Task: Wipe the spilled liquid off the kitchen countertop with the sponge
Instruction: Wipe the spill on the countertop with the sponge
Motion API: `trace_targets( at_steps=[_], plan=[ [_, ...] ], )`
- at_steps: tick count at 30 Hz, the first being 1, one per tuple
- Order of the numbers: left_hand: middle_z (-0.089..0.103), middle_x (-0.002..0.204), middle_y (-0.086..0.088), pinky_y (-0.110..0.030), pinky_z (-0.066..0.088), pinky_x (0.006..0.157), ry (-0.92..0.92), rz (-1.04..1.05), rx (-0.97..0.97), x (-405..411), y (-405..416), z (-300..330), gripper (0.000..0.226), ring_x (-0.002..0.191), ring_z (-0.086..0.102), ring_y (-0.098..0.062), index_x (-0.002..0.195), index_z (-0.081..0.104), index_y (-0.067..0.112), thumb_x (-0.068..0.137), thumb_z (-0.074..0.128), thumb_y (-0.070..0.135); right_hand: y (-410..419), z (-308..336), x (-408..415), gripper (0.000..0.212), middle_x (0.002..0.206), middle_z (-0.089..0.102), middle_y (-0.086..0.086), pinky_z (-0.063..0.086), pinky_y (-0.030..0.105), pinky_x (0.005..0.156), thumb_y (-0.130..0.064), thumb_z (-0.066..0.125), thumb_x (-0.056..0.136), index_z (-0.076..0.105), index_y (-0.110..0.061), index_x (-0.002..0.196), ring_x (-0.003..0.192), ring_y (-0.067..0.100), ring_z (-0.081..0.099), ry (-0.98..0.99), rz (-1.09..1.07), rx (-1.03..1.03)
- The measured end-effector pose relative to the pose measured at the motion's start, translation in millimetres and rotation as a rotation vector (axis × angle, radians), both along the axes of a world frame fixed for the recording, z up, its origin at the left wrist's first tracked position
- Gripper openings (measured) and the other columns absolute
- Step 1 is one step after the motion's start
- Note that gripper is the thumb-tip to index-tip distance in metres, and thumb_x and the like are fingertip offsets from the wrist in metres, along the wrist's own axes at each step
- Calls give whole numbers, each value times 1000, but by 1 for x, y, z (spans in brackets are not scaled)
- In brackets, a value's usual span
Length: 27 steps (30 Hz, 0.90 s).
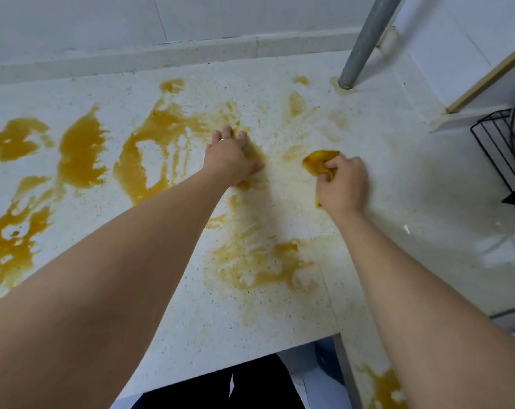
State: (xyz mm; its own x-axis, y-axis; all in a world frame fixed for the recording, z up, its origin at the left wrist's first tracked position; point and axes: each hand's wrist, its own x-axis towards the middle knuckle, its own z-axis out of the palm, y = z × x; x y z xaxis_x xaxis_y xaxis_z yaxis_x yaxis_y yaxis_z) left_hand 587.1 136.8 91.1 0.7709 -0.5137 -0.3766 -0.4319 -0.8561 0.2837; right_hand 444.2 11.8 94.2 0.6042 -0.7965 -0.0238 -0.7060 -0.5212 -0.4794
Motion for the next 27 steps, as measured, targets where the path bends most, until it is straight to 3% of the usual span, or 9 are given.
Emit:
trace_targets(
  at_steps=[4, 9, 12, 14, 17, 19, 21, 24, 27],
  plan=[
    [1, 158, -10, -46, 15, 118, -4, -9, 2, 1, -2, -1, 79, 145, 1, -32, 150, 19, 17, 88, 56, 49, 46, -8, -2, 15, 104, 52, 5, 37, 23, 73, -12, 58, 80, 61, -11, 95, 92, 17, 49, -50, 347, 78],
    [-1, 159, -8, -46, 15, 118, 8, -7, -1, 1, 0, -2, 78, 146, 0, -32, 151, 17, 19, 90, 54, 49, 9, 2, -10, 18, 114, 48, 7, 31, 20, 72, -15, 53, 86, 55, -12, 104, 100, 22, 51, 25, -50, 41],
    [0, 159, -10, -46, 14, 118, 3, -13, 0, 0, 0, -1, 78, 145, 0, -33, 151, 17, 17, 90, 54, 49, 45, 2, -8, 19, 103, 41, -2, 34, 15, 65, -18, 56, 86, 53, -12, 104, 85, 14, 46, 64, 218, 76],
    [-2, 159, -10, -46, 11, 119, 11, -14, -5, 0, 0, 0, 78, 146, -2, -32, 151, 16, 17, 90, 54, 48, 61, -4, -11, 19, 104, 43, -1, 41, 24, 69, -19, 56, 85, 52, -14, 102, 86, 17, 49, 65, 397, 47],
    [-4, 159, -10, -46, 12, 118, 18, -27, 1, -1, 2, 2, 78, 146, -2, -32, 152, 14, 18, 91, 53, 49, 37, 2, -18, 20, 109, 46, 2, 32, 24, 68, -20, 51, 87, 53, -15, 107, 86, 20, 50, 127, 171, -62],
    [-5, 159, -9, -46, 14, 118, 37, -32, 3, -2, 3, 6, 78, 146, -1, -33, 152, 14, 20, 91, 54, 48, 26, 3, -26, 22, 117, 47, 7, 31, 24, 69, -18, 50, 88, 52, -13, 109, 95, 25, 53, 108, -30, -24],
    [-4, 159, -9, -46, 15, 118, 40, -30, -12, -7, 8, 6, 76, 146, 1, -33, 151, 17, 22, 90, 55, 47, 46, 3, -26, 22, 117, 48, 7, 34, 23, 71, -16, 52, 86, 53, -11, 108, 96, 23, 52, 66, 19, 22],
    [-6, 159, -9, -45, 7, 119, -18, -107, -30, -21, 10, 6, 74, 146, -4, -32, 150, 18, 23, 90, 56, 45, 89, -6, -26, 19, 110, 50, 10, 39, 30, 76, -16, 57, 82, 56, -9, 100, 95, 25, 50, 18, 336, 60],
    [-10, 159, -9, -43, 2, 118, 13, -171, -46, -42, 18, 11, 77, 146, -9, -31, 152, 8, 21, 93, 53, 42, 77, -1, -38, 20, 111, 51, 13, 37, 28, 77, -13, 55, 82, 59, -10, 102, 100, 28, 52, 32, 242, 0]
  ],
)
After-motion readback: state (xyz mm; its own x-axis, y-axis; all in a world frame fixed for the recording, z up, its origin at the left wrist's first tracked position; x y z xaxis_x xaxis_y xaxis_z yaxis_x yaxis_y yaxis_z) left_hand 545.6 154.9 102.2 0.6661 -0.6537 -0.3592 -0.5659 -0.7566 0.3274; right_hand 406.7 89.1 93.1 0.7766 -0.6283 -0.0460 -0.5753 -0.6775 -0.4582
